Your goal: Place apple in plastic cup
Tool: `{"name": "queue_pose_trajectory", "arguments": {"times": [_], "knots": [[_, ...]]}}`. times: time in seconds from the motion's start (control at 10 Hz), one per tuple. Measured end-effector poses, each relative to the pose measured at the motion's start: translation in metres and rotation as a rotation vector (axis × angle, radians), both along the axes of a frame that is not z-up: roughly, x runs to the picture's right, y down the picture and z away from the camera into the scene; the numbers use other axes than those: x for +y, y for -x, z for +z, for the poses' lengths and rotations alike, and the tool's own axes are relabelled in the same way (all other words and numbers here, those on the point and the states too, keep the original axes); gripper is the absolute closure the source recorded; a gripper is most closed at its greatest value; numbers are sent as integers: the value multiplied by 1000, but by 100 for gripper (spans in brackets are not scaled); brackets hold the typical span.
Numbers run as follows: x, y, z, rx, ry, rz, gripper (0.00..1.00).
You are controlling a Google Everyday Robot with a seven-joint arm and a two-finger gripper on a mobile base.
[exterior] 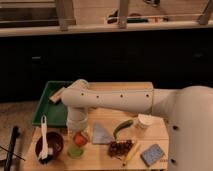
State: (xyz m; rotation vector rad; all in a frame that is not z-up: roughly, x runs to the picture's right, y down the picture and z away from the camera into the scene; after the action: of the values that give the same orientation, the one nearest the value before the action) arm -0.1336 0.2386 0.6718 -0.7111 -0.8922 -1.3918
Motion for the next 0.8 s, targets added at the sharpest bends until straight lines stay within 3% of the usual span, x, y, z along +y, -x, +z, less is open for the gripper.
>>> {"name": "queue_pose_trajectory", "arguments": {"times": [0.2, 0.3, 0.8], "knots": [[1, 7, -3, 2, 14, 8, 98], [2, 11, -5, 2, 20, 9, 92], [4, 24, -12, -6, 34, 10, 44]]}}
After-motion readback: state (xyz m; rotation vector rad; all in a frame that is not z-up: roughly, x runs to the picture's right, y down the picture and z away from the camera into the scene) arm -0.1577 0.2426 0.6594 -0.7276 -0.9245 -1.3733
